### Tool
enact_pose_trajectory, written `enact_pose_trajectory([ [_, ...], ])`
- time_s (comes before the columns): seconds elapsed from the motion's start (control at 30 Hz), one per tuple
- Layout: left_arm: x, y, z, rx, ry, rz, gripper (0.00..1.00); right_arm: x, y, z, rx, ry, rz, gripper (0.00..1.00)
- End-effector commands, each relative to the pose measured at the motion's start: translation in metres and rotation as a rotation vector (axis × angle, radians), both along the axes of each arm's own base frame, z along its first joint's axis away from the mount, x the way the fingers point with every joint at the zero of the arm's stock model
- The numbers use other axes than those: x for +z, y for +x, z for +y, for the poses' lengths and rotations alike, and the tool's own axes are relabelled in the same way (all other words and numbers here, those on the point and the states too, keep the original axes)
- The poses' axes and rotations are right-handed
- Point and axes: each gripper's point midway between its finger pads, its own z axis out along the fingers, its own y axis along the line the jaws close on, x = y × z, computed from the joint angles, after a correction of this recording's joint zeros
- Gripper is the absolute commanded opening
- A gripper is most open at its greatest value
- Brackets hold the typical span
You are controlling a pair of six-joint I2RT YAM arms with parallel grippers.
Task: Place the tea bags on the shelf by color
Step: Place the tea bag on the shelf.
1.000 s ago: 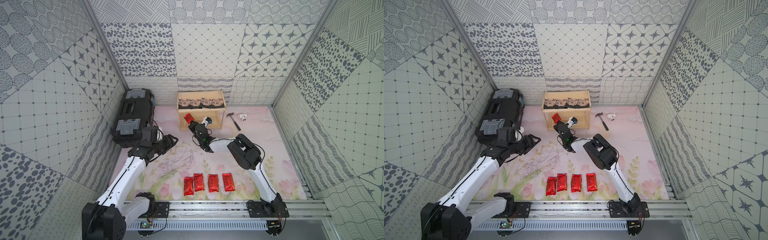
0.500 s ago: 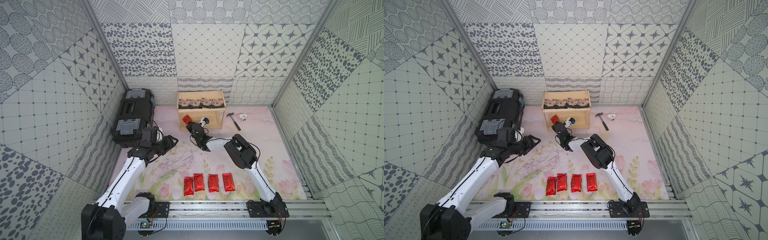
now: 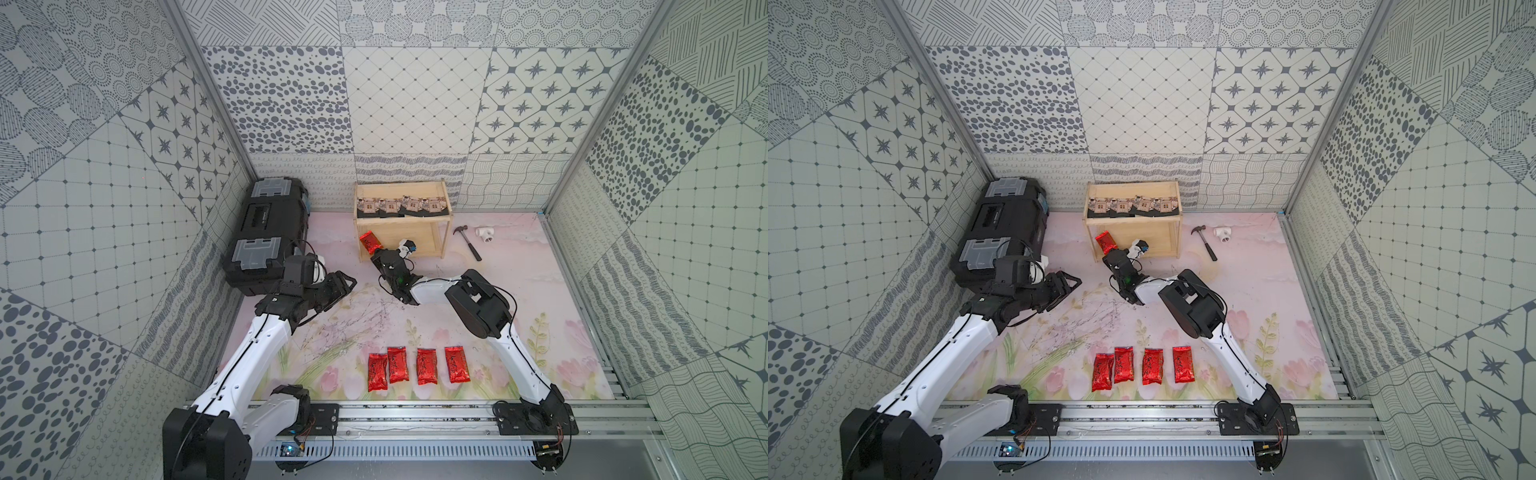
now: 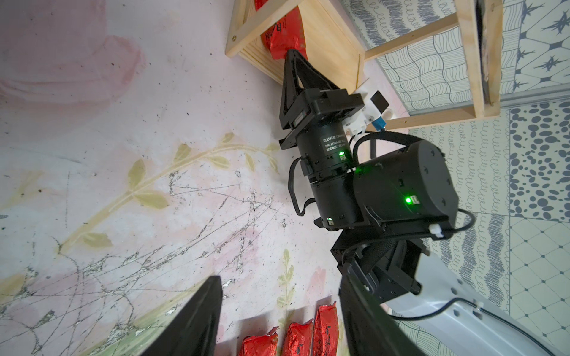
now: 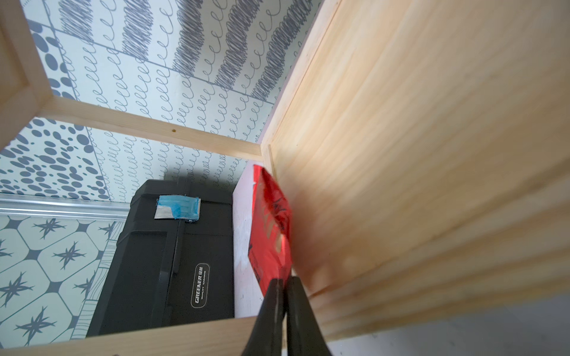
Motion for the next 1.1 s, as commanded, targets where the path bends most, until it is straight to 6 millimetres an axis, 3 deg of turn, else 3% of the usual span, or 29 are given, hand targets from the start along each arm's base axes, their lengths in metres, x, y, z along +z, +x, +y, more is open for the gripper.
enact_pose_trajectory([
  [0.0,0.0,-0.002,-0.006,-0.04,-0.028,-0.003,0.66,0.0,-0.005,0.007,0.025,-0.001,0.007,0.15],
  [0.3,0.001,-0.002,-0.007,-0.042,-0.035,-0.006,0.66,0.003,-0.007,0.012,0.059,-0.007,0.019,0.26],
  [0.83,0.001,-0.003,-0.007,-0.042,-0.036,-0.006,0.65,0.001,-0.005,0.027,0.096,-0.002,0.037,0.28],
  [1.07,0.001,-0.003,-0.007,-0.04,-0.037,-0.008,0.65,-0.008,-0.009,0.025,0.098,-0.01,0.055,0.29],
])
